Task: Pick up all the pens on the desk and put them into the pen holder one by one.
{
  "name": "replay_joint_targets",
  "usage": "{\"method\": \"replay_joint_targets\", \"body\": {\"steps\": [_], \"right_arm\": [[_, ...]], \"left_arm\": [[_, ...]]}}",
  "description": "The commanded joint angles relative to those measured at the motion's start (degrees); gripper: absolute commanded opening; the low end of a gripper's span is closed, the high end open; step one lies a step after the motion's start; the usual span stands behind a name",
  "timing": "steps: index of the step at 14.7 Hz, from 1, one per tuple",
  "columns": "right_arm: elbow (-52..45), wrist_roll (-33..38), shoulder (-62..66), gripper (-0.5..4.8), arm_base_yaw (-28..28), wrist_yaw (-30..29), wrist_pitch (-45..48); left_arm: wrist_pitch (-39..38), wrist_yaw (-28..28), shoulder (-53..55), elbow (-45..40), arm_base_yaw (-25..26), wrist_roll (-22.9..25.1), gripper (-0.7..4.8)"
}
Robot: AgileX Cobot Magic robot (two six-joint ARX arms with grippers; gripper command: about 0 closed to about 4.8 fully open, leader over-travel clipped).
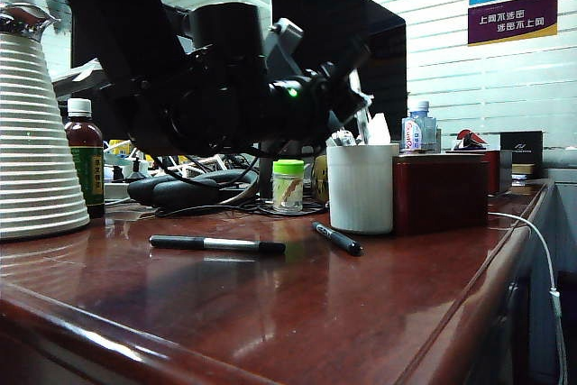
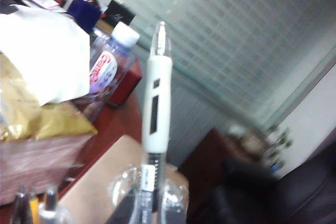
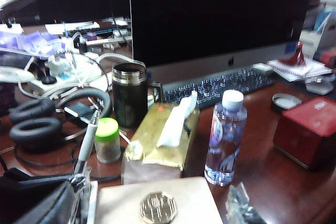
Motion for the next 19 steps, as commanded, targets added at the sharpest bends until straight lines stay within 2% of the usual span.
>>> {"method": "replay_joint_targets", "body": {"steps": [1,5,9,10,11,12,16,18,19], "right_arm": [[0.3,-0.2,0.3,3.77,0.1,-0.5,1.0],[0.3,-0.2,0.3,3.77,0.1,-0.5,0.9],[0.3,-0.2,0.3,3.77,0.1,-0.5,0.9],[0.3,-0.2,0.3,3.77,0.1,-0.5,0.9],[0.3,-0.2,0.3,3.77,0.1,-0.5,0.9],[0.3,-0.2,0.3,3.77,0.1,-0.5,0.7],[0.3,-0.2,0.3,3.77,0.1,-0.5,-0.4],[0.3,-0.2,0.3,3.77,0.1,-2.0,-0.4],[0.3,-0.2,0.3,3.77,0.1,-2.0,-0.4]], "left_arm": [[-1.8,0.3,-0.2,0.2,-0.4,4.0,-0.06],[-4.1,0.3,-0.1,0.2,-0.4,8.1,-0.06],[-4.0,0.3,-0.1,0.2,-0.4,8.0,-0.05],[-4.0,0.3,-0.1,0.2,-0.4,8.0,0.1],[-4.0,0.3,-0.1,0.2,-0.4,8.0,1.09],[-4.0,0.3,-0.2,0.2,-0.4,8.0,1.55],[-2.1,0.3,-0.2,0.2,-0.4,8.0,1.59],[-1.4,0.4,-0.2,0.2,-0.4,8.0,2.89],[-1.4,0.4,-0.2,0.2,-0.4,8.1,2.88]]}}
